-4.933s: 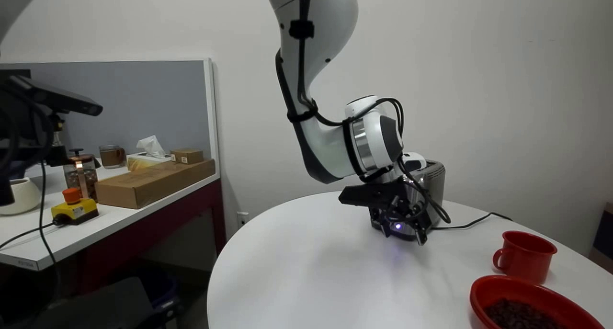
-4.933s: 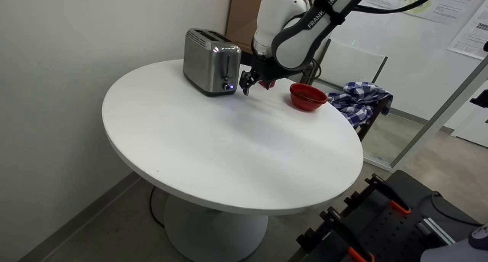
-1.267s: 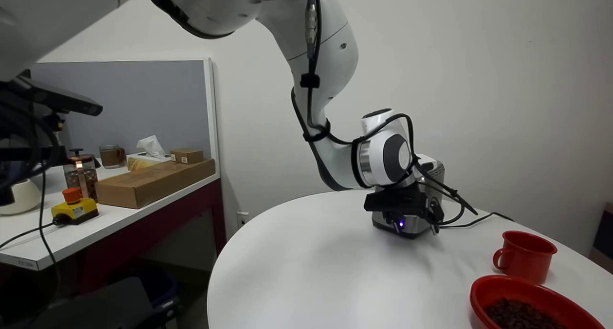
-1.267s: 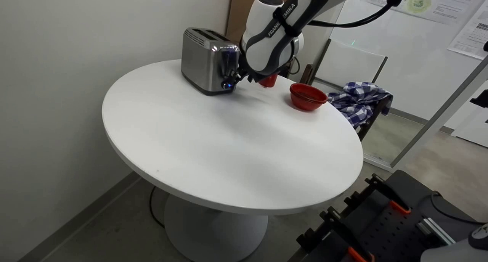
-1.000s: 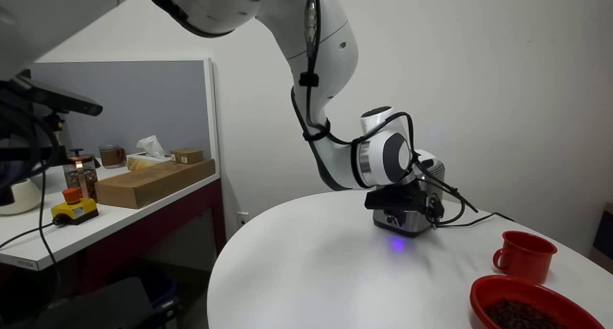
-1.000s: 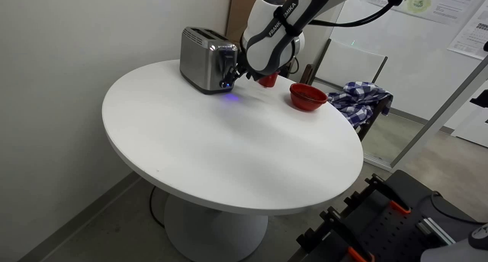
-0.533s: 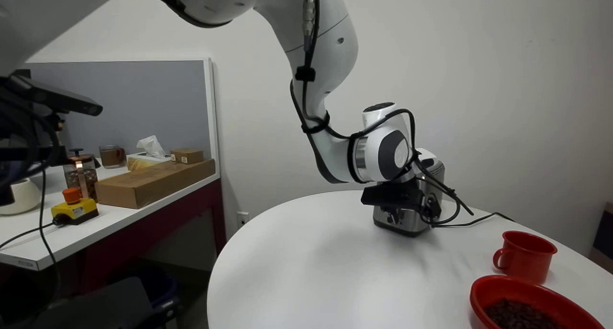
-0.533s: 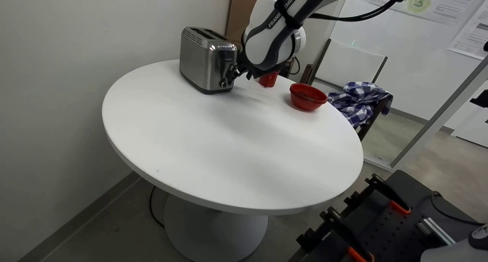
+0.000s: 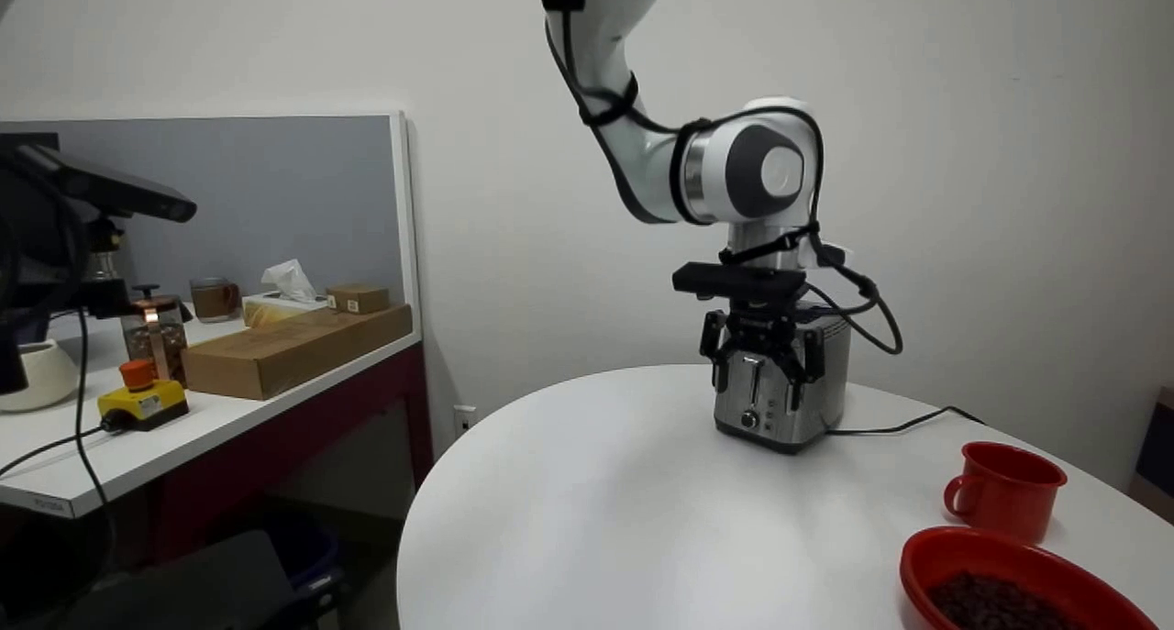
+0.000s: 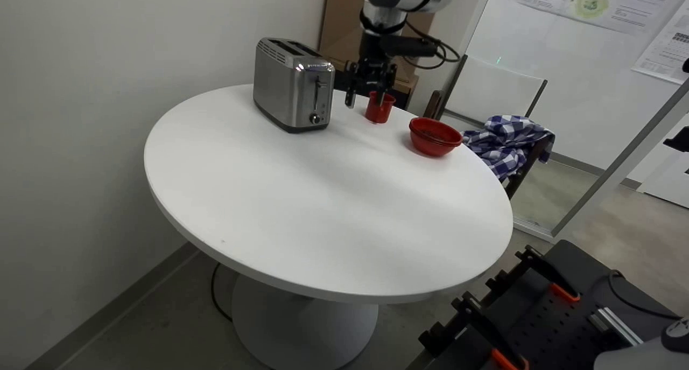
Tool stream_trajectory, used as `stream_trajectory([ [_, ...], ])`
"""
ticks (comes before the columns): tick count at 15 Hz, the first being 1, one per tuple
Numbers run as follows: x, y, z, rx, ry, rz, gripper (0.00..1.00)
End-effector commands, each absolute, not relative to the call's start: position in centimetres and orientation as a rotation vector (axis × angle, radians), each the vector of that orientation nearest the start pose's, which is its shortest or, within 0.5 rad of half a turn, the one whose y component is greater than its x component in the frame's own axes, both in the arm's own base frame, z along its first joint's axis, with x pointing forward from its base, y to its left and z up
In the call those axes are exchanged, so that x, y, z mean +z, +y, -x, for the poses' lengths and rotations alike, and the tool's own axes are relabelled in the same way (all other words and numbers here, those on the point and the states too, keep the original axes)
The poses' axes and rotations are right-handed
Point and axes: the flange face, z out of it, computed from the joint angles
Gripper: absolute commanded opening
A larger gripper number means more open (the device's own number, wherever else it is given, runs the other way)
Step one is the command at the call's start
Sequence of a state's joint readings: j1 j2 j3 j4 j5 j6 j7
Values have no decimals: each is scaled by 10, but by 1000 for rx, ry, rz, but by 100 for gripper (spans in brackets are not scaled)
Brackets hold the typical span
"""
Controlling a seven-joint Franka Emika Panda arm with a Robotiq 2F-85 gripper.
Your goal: Release the lever on the toaster upwards
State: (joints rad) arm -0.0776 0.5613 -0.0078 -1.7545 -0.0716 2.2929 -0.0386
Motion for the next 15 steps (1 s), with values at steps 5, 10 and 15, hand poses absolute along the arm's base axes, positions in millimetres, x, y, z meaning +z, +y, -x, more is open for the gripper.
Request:
stream_trajectory([
  [5,336,-60,-551,351,-29,3111,100],
  [10,363,-53,-475,259,-144,3166,100],
  [15,371,-51,-456,174,-218,3176,100],
])
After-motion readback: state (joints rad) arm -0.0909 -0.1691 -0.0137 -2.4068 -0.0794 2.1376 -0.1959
